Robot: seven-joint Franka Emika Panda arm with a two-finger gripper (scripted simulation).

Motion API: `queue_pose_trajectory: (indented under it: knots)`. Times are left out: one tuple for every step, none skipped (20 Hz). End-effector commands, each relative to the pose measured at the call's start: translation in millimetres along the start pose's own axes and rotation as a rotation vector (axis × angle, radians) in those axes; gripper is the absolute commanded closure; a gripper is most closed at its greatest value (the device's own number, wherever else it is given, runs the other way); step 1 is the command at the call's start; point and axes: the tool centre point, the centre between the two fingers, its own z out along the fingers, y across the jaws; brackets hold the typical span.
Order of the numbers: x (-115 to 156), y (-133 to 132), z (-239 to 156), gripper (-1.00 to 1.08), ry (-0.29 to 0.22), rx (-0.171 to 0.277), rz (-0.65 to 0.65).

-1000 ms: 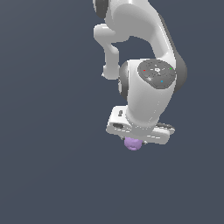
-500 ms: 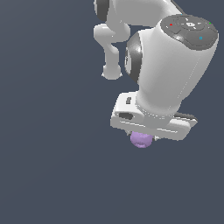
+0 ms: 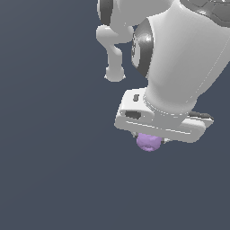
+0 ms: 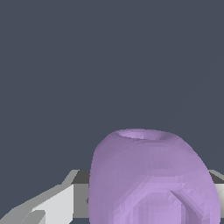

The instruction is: Pick up the object and move it to a goal position.

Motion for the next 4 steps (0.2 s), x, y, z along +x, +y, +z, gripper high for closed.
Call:
queue_pose_trajectory:
  knots:
    - [0.7,-0.6,-1.9,1.08,0.000,0.000,0.000]
    - [0.9,-0.6,-2.1,1.08,0.000,0.000,0.000]
    - [1.0,-0.7,-2.2,1.08,0.000,0.000,0.000]
    - [1.1,-0.7,-2.1,1.08,0.000,0.000,0.000]
